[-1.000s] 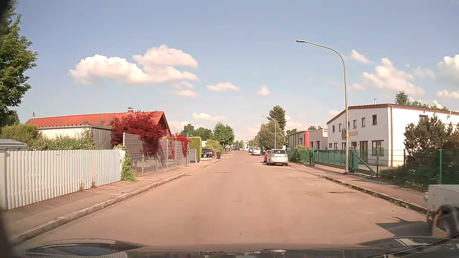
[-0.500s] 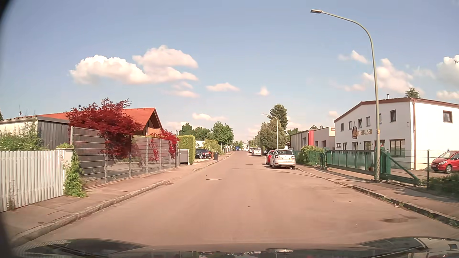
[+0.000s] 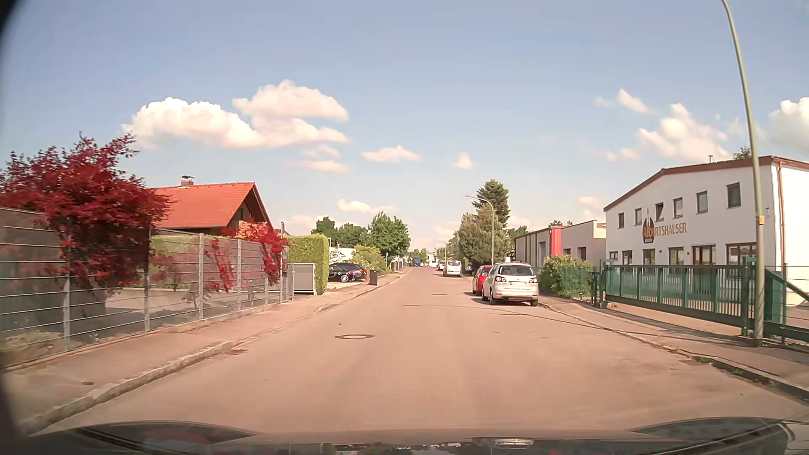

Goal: Follow the waypoints while adhering to traffic rules and regulations

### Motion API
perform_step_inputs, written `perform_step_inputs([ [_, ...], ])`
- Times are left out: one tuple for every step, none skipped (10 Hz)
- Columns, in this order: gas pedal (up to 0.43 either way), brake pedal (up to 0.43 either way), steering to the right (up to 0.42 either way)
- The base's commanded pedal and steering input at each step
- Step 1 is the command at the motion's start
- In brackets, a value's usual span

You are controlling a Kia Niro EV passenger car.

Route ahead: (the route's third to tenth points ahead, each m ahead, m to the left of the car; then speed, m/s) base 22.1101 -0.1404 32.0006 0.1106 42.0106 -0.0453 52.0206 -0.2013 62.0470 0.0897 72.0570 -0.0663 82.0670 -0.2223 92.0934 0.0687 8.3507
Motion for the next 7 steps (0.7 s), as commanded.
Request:
perform_step_inputs([
  [0.059,0.012,0.003],
  [0.059,0.012,0.004],
  [0.059,0.012,0.005],
  [0.059,0.012,0.007],
  [0.059,0.012,0.008],
  [0.059,0.012,0.008],
  [0.059,0.012,0.008],
])
